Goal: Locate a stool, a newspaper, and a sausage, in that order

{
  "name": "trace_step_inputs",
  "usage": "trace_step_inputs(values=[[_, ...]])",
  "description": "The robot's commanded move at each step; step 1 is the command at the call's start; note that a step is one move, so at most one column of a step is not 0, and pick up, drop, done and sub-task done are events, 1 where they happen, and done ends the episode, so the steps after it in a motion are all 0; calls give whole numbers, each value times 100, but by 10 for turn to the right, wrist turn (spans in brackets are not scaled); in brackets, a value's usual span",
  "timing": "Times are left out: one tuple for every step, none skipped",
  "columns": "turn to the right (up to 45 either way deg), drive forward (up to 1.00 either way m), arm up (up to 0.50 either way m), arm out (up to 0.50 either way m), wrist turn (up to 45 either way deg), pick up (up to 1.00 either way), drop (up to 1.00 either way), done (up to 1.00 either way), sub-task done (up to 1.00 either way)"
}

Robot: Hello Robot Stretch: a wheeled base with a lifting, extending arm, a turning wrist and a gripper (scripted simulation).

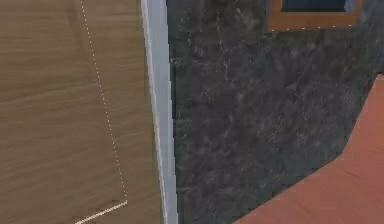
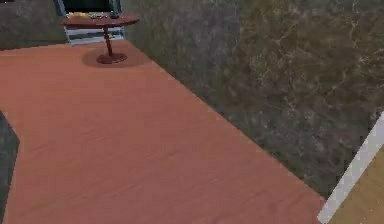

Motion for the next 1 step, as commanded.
trace_step_inputs(values=[[450,0,0,0,0,0,0,0,0]])
